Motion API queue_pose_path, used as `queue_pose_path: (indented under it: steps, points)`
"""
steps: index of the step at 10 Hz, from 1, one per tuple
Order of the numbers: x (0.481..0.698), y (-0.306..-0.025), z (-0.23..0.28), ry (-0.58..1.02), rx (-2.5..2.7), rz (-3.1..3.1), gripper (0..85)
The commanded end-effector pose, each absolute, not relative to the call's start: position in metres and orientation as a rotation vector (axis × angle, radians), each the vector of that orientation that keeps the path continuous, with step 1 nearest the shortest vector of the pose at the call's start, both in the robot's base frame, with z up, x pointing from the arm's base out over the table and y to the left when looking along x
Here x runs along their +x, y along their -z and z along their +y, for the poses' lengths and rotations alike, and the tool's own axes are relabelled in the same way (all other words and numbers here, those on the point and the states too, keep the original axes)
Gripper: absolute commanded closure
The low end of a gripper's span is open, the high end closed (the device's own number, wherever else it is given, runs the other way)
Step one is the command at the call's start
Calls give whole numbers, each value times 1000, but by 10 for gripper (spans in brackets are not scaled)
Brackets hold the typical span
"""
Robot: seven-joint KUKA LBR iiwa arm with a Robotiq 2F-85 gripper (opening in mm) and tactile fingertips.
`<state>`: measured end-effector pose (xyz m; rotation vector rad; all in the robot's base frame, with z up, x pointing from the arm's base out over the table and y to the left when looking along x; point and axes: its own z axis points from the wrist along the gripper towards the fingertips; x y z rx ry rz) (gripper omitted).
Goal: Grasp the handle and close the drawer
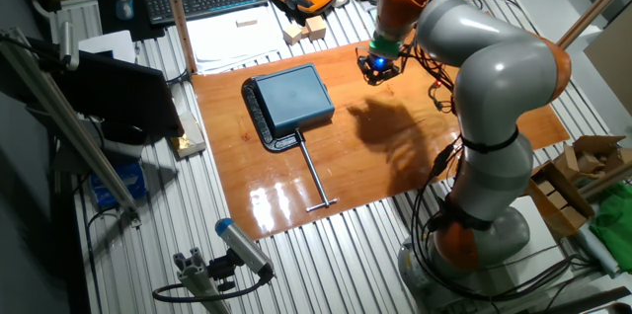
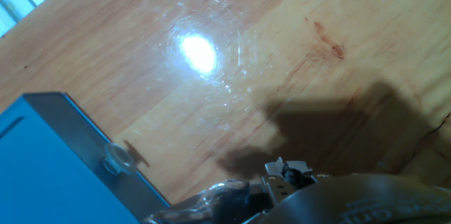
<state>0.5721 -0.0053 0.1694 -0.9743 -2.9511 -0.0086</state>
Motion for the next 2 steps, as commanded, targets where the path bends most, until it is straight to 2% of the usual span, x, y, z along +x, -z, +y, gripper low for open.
queue_pose_path:
  steps: [1, 2]
  points:
    - [572, -169, -5, 10, -969, -2953, 843]
    - [572, -169, -5, 12, -966, -2952, 843]
